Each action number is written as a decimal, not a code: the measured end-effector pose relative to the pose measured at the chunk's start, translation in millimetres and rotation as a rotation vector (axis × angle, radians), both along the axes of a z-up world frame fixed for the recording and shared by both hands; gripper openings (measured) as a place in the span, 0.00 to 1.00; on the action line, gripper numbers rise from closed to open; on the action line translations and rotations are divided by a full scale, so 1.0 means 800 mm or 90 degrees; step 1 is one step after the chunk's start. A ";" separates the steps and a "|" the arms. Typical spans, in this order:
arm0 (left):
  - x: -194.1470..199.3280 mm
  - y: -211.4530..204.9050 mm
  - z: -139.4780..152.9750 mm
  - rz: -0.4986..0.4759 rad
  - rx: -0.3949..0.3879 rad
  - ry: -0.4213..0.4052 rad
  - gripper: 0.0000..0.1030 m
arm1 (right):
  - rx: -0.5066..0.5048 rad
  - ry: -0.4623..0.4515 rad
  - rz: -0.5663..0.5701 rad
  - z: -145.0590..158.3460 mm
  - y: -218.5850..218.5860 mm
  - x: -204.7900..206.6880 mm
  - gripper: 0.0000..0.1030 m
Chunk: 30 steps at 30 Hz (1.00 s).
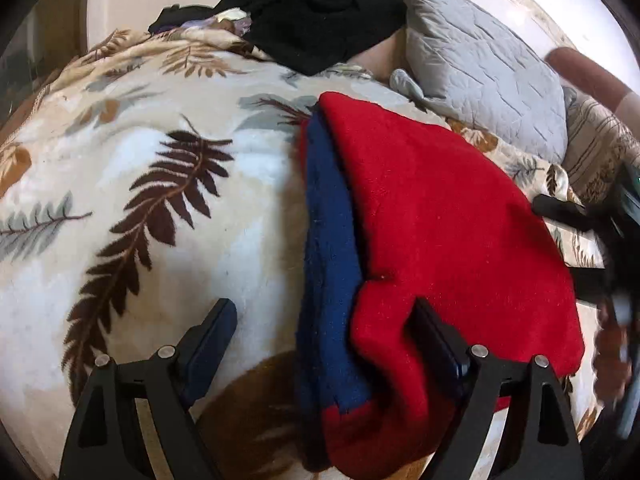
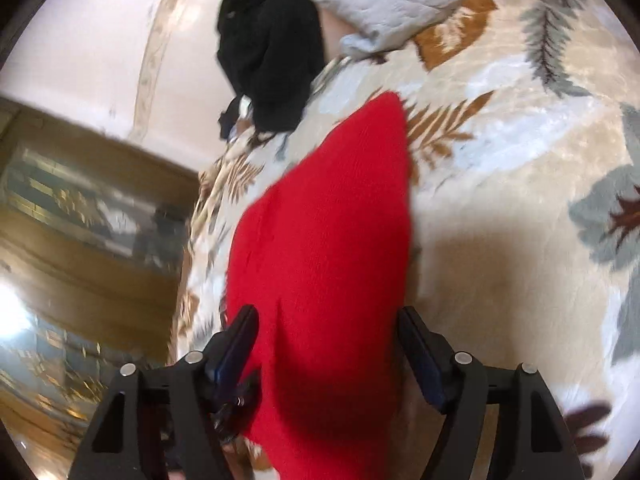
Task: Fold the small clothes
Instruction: 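Tuck and straighten the bundle's edges with both tools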
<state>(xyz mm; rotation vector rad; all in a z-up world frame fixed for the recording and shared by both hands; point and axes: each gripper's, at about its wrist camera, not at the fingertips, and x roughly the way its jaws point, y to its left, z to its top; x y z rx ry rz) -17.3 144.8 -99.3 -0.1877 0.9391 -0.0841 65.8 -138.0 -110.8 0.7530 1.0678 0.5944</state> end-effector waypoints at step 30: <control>0.004 0.001 -0.001 0.008 0.003 0.023 0.86 | -0.174 -0.073 0.058 0.014 0.057 -0.096 0.71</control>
